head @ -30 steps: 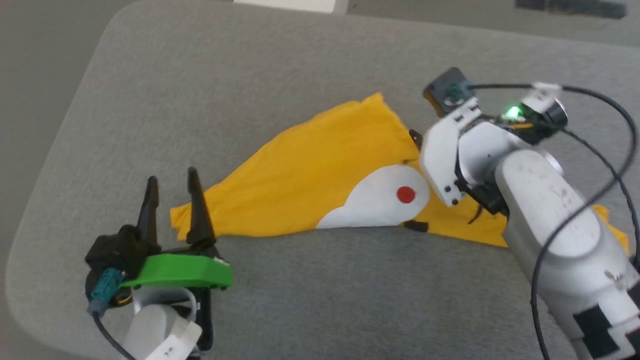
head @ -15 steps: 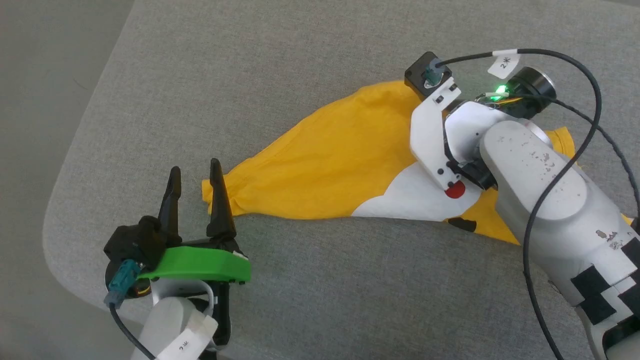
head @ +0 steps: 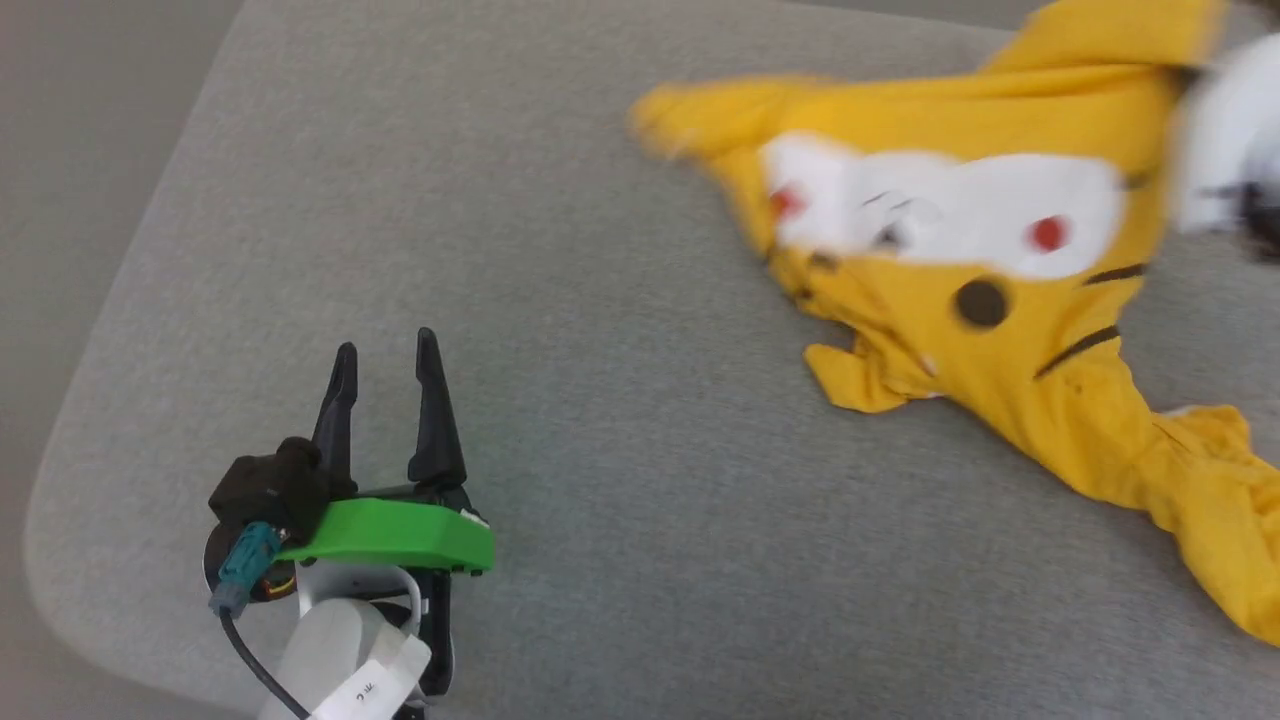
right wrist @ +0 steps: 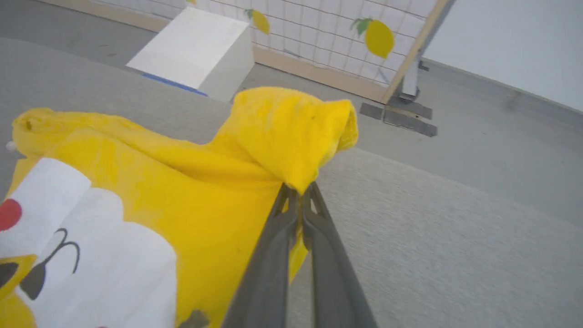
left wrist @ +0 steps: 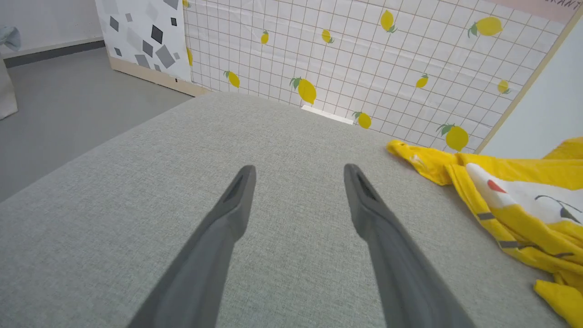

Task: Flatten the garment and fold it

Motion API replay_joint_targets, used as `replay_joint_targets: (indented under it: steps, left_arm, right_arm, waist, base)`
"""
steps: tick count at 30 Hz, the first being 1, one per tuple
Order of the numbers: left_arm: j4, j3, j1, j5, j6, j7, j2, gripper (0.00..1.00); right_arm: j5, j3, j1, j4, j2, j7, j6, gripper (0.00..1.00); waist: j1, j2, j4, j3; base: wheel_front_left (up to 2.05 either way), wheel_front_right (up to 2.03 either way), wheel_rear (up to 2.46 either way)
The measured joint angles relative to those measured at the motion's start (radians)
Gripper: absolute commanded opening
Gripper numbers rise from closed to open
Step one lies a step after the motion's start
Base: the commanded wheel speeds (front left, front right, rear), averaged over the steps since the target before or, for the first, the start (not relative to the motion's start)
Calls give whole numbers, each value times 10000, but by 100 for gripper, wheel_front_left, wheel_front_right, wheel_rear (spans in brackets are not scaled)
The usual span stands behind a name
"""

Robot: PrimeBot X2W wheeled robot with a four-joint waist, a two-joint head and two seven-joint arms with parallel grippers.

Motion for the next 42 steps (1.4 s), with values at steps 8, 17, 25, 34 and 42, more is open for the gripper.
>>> replay_joint_targets:
  steps: [8,17,25,34,42]
  left_arm:
    - [209,-31,8,-12,-56,0,-4,100]
    - [591,69,115,29,-267,-6,4,100]
    - [729,-336,8,25,-541,508,48,100]
    - [2408,-1601,-2538,-90,-1047,4370,58,100]
    - [4374,-2261,-4239,171,-313,8518,221,100]
  right_arm:
    - [-832,-3952,2865,-575,-435,439,-2,0]
    - [-882,-5241,4958,-2840,1358,10,-2,100]
    - [-366,-5814,7084,-5323,3227,-1616,-2,100]
    - [-86,-5246,7957,-5532,3417,-2040,-4,100]
    - [153,-4915,7880,-5231,3434,-2424,-4,100]
  waist:
    - [0,1,-583,-404]
    - [-1,0,-1149,-858]
    - [-1,0,-1697,-1343]
    - [-1,0,-2879,-1419]
    - [-1,0,-4004,-1134]
  base:
    - [0,0,0]
    - [0,0,0]
    - [0,0,0]
    - [0,0,0]
    - [0,0,0]
